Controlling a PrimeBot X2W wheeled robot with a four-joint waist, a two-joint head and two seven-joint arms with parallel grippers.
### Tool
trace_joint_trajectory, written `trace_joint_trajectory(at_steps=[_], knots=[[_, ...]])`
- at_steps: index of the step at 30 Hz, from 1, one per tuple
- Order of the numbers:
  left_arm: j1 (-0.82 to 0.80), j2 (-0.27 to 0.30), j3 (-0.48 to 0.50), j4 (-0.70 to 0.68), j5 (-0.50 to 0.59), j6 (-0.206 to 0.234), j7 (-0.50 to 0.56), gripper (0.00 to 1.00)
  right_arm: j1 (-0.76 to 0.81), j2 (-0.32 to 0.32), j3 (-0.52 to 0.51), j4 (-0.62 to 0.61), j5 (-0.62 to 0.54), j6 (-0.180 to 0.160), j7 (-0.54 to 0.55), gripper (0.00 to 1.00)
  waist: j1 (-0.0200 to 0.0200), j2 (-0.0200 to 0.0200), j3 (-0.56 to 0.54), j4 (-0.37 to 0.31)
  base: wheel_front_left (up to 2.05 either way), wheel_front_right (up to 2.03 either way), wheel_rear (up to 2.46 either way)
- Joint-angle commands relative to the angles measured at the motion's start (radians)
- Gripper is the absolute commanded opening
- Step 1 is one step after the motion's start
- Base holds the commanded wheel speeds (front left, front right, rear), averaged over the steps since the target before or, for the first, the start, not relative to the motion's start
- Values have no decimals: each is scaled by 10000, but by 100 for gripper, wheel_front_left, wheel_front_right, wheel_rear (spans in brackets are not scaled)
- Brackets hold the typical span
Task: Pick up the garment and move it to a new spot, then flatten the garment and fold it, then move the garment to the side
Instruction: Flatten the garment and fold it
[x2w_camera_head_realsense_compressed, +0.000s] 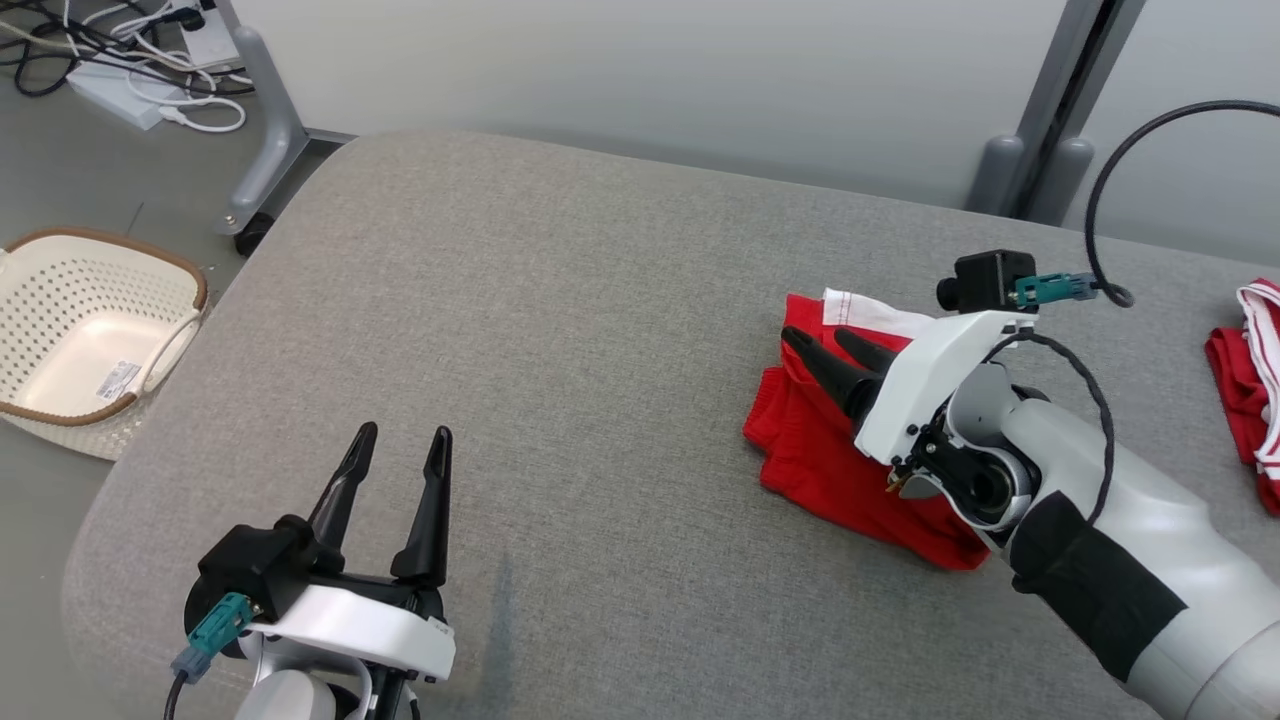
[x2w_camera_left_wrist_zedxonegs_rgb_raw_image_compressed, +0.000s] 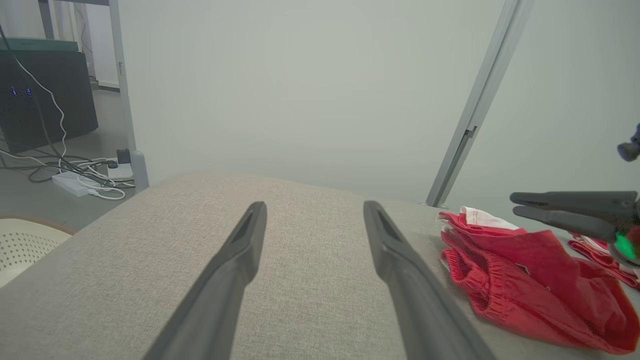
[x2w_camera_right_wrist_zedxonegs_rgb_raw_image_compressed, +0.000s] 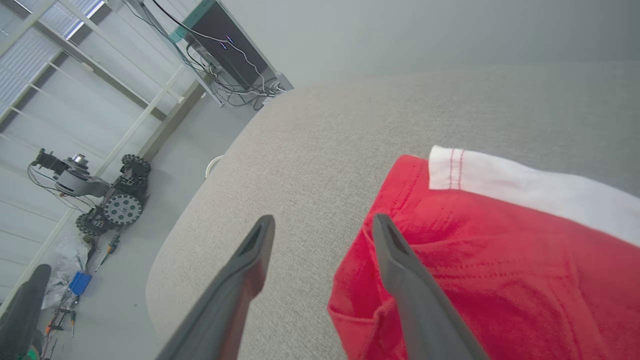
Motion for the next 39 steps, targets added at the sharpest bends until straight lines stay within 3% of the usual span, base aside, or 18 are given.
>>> trace_joint_trajectory(at_steps=[1, 7, 13, 26, 27, 29, 39], knots=[[-77, 44, 54, 0, 71, -21, -7, 100, 115, -214, -87, -246, 101, 8, -205, 100, 0, -1, -119, -176, 0, 0, 0], [83, 122, 78, -22, 89, -9, -7, 100, 372, -1094, -453, -1212, 274, 8, -972, 100, 0, -1, -355, -692, 0, 0, 0], [189, 153, 55, -69, 88, 31, -7, 100, 675, -1986, -674, -832, 142, 8, -1454, 100, 0, -1, -490, -1025, 0, 0, 0], [94, 204, -61, -42, 13, 31, -6, 100, 706, -1793, -541, 396, -88, 8, -1234, 100, 0, -1, -454, -954, 0, 0, 0], [87, 213, -64, -40, 6, 37, -6, 100, 664, -1813, -513, 498, -161, 8, -1227, 91, 0, -1, -442, -910, 0, 0, 0], [68, 213, -77, -39, -7, 48, -6, 100, 592, -1840, -446, 763, -323, 8, -1312, 0, 0, -1, -409, -813, 0, 0, 0], [-20, 146, -86, -64, -89, 53, -6, 100, 632, -1352, -17, 1847, -467, 8, -343, 0, 0, -1, -131, -337, 0, 0, 0]])
